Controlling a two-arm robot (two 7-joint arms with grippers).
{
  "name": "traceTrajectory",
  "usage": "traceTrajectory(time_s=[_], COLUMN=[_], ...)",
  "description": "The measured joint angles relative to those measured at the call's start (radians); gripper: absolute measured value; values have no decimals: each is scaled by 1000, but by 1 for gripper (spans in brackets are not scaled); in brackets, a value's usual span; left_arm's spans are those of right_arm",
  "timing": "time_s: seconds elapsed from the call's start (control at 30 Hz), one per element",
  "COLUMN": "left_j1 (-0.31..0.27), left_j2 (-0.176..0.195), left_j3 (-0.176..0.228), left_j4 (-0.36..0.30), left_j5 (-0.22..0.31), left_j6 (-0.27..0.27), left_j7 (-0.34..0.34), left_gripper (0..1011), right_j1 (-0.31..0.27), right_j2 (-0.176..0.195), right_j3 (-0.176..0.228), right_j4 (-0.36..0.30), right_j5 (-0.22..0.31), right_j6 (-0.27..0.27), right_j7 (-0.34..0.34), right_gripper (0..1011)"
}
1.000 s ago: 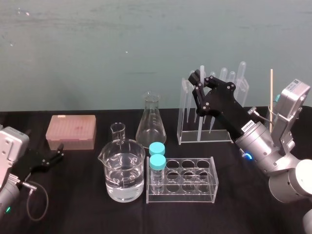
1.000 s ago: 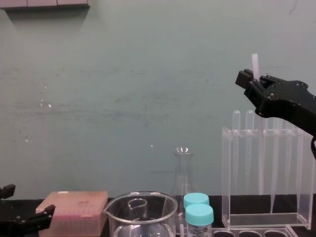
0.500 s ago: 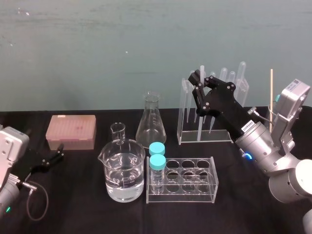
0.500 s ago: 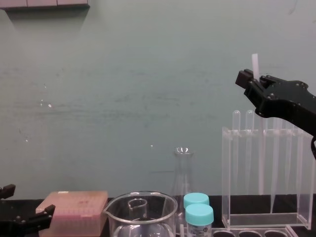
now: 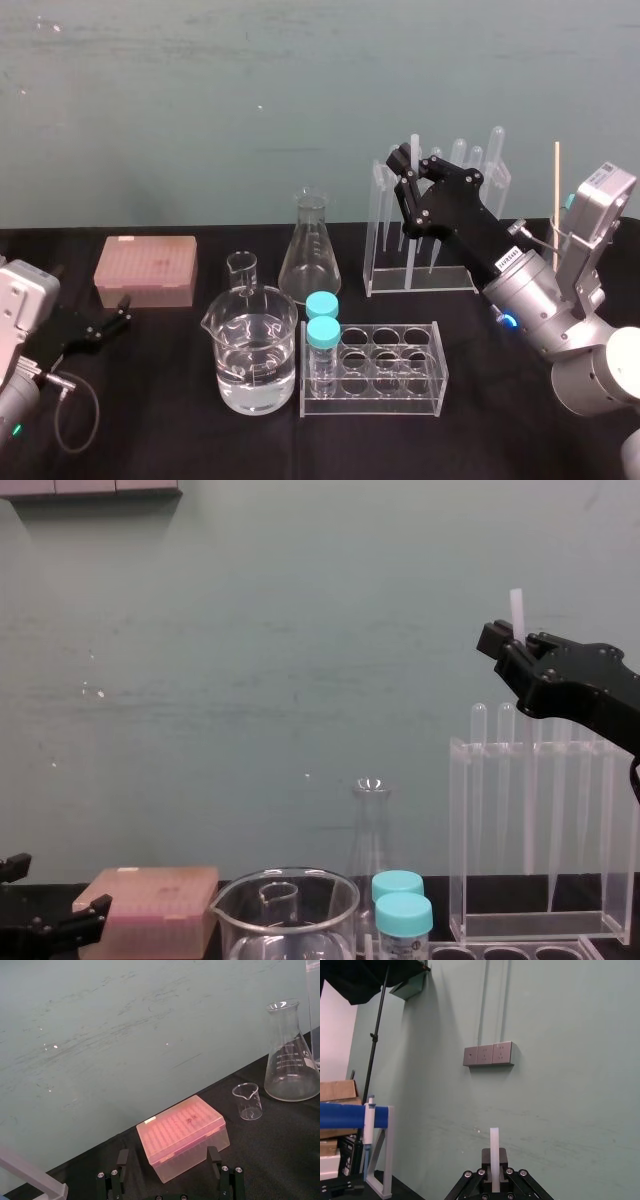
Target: Pick up the stirring rod with one hand, then place it down.
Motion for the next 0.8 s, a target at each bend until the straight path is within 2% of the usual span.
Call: traceTrajectory(time_s=[0.8], left_j1=[0], left_j2=[0], left_j3=[0], left_j4=[0], left_j5=[0], left_j6=[0], left_j7=[0], left_gripper=[1000], right_j1=[0], right_j2=[0], right_j3=[0], right_j4=[0], right_j5=[0], right_j6=[0], right_j7=[0], right_gripper=[64])
